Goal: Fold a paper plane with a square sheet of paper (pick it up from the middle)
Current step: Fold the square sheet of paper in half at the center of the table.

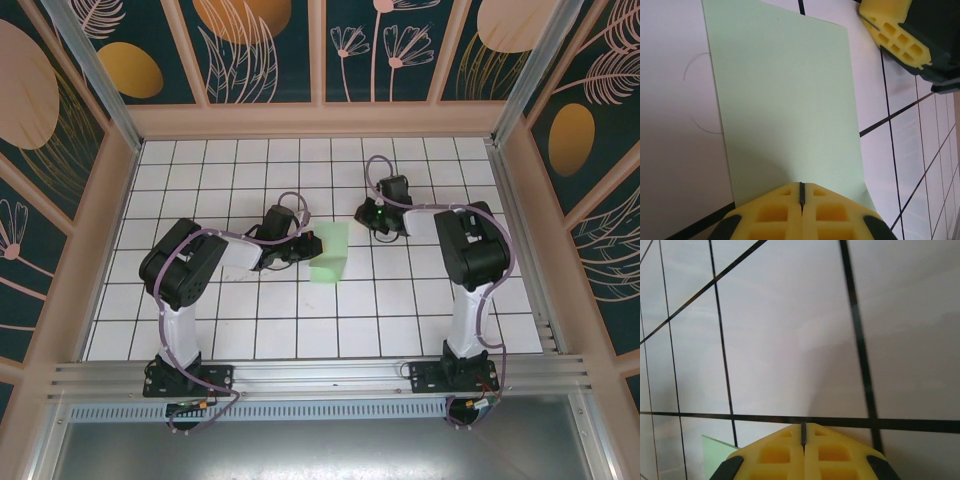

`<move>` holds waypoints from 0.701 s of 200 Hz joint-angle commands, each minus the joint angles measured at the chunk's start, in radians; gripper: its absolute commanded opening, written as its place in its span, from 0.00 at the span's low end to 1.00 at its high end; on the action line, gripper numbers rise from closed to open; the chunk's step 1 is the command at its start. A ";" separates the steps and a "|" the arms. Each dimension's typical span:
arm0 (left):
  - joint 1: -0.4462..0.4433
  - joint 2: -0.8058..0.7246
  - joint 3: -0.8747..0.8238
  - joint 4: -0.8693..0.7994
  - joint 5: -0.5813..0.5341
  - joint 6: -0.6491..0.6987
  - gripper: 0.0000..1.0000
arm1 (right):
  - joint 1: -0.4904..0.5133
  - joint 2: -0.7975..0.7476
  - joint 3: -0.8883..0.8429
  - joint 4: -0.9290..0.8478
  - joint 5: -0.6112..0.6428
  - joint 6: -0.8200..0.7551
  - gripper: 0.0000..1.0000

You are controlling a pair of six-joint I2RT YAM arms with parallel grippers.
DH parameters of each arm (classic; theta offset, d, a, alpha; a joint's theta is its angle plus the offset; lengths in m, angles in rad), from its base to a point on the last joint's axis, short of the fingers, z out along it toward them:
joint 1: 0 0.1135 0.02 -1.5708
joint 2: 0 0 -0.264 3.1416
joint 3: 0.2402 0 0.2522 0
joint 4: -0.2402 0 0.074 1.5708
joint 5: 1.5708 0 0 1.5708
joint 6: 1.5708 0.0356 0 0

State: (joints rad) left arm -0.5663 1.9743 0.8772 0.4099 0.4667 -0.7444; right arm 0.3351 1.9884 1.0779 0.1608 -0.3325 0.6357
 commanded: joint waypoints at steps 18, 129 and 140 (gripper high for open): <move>0.005 0.136 -0.092 -0.321 -0.175 0.028 0.00 | 0.050 -0.157 -0.060 -0.060 -0.007 -0.011 0.00; 0.005 0.129 -0.093 -0.310 -0.181 0.019 0.00 | 0.191 -0.202 -0.219 -0.034 -0.111 0.075 0.00; 0.005 0.129 -0.093 -0.310 -0.181 0.019 0.00 | 0.197 -0.190 -0.210 -0.061 -0.121 0.063 0.00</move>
State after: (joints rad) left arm -0.5663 1.9728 0.8749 0.4137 0.4656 -0.7448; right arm 0.5179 1.7775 0.8608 0.1230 -0.4057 0.6983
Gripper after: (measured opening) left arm 0.065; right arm 0.054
